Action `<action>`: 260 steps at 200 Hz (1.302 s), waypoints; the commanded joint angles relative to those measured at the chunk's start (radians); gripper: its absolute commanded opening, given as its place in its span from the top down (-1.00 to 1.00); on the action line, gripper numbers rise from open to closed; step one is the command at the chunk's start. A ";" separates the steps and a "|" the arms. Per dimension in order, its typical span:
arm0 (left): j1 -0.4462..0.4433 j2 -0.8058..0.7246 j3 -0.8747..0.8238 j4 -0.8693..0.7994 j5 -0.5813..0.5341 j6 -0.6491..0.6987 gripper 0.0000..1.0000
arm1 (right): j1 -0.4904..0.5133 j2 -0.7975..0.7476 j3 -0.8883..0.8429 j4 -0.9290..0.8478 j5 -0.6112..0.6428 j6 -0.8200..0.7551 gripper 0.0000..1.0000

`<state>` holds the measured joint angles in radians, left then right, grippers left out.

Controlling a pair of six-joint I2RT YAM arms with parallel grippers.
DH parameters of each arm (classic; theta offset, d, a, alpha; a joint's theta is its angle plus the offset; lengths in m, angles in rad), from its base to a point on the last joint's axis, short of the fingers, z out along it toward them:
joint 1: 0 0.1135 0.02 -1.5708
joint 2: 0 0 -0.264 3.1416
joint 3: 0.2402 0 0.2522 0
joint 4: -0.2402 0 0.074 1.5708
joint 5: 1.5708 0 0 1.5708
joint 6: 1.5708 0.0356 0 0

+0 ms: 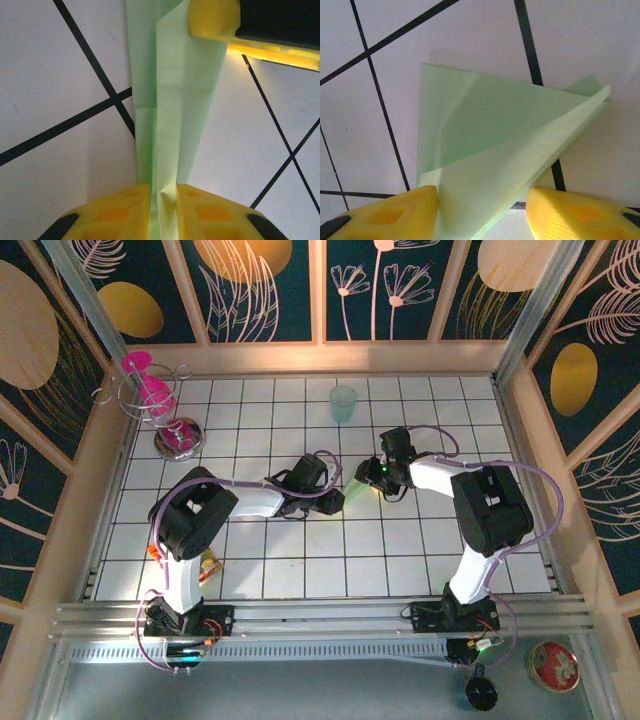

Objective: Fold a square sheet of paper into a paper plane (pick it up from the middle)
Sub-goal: Fold the wing for the fifth time at the center of the table.

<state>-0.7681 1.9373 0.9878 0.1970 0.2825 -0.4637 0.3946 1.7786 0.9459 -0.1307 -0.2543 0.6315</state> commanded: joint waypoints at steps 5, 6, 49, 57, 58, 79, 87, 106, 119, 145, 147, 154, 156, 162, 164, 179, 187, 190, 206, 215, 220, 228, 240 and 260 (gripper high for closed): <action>-0.003 0.040 0.011 -0.054 -0.009 0.017 0.59 | 0.016 0.021 -0.033 0.041 0.032 -0.006 -0.08; -0.003 0.041 0.012 -0.055 -0.008 0.017 0.59 | 0.015 0.016 -0.033 0.040 0.032 -0.006 -0.08; -0.003 0.042 0.013 -0.057 -0.004 0.020 0.60 | 0.013 -0.199 -0.087 0.067 0.012 -0.014 -0.12; -0.003 0.041 0.011 -0.056 -0.003 0.020 0.60 | 0.016 -0.220 -0.106 0.085 -0.009 -0.006 -0.12; -0.003 0.041 0.011 -0.056 -0.003 0.020 0.60 | 0.016 -0.223 -0.109 0.087 -0.011 -0.005 -0.12; -0.003 0.042 0.011 -0.053 0.000 0.020 0.60 | 0.045 -0.256 -0.138 0.129 -0.039 0.010 -0.08; -0.002 0.042 0.010 -0.051 0.001 0.020 0.60 | 0.060 -0.257 -0.141 0.147 -0.051 0.010 -0.05; -0.003 0.041 0.010 -0.053 0.003 0.022 0.60 | 0.090 -0.232 -0.120 0.180 -0.073 0.013 0.06; -0.003 0.040 0.011 -0.054 0.001 0.023 0.60 | 0.096 -0.195 -0.098 0.189 -0.081 0.023 0.17; -0.003 0.037 0.012 -0.057 0.001 0.023 0.60 | 0.094 -0.118 -0.063 0.197 -0.071 0.031 0.35; -0.003 0.038 0.011 -0.057 0.001 0.023 0.60 | 0.093 -0.113 -0.059 0.197 -0.069 0.032 0.35; -0.003 0.036 0.011 -0.057 0.001 0.022 0.60 | 0.088 -0.097 -0.054 0.194 -0.066 0.037 0.39; -0.003 0.037 0.010 -0.057 0.001 0.023 0.60 | 0.087 -0.092 -0.053 0.195 -0.067 0.039 0.41; -0.003 0.036 0.010 -0.058 0.001 0.022 0.61 | 0.081 -0.082 -0.053 0.199 -0.069 0.046 0.44; -0.003 0.035 0.009 -0.057 0.001 0.022 0.61 | 0.079 -0.079 -0.054 0.201 -0.069 0.047 0.46; -0.003 0.031 0.004 -0.053 0.001 0.019 0.61 | 0.069 -0.070 -0.064 0.218 -0.071 0.055 0.48; -0.003 0.031 0.005 -0.053 0.003 0.017 0.61 | 0.066 -0.066 -0.065 0.218 -0.068 0.057 0.50; -0.002 0.031 0.003 -0.052 0.003 0.017 0.61 | 0.066 -0.065 -0.067 0.218 -0.068 0.057 0.50; -0.002 0.030 0.004 -0.051 0.004 0.016 0.61 | 0.065 -0.061 -0.066 0.215 -0.064 0.053 0.50; -0.002 0.031 0.006 -0.050 0.006 0.016 0.61 | 0.064 -0.055 -0.064 0.215 -0.063 0.048 0.50; -0.002 0.034 0.008 -0.050 0.006 0.016 0.61 | 0.064 -0.051 -0.063 0.212 -0.061 0.048 0.51; -0.002 0.034 0.008 -0.050 0.008 0.016 0.61 | 0.062 -0.045 -0.062 0.207 -0.060 0.048 0.52; -0.002 0.034 0.009 -0.052 0.008 0.016 0.62 | 0.061 -0.033 -0.061 0.204 -0.060 0.046 0.55; -0.001 0.034 0.011 -0.054 0.007 0.014 0.62 | 0.059 -0.021 -0.064 0.201 -0.054 0.048 0.56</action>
<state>-0.7677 1.9404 0.9916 0.1963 0.2829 -0.4599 0.4622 1.7294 0.8665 0.0666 -0.3225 0.6720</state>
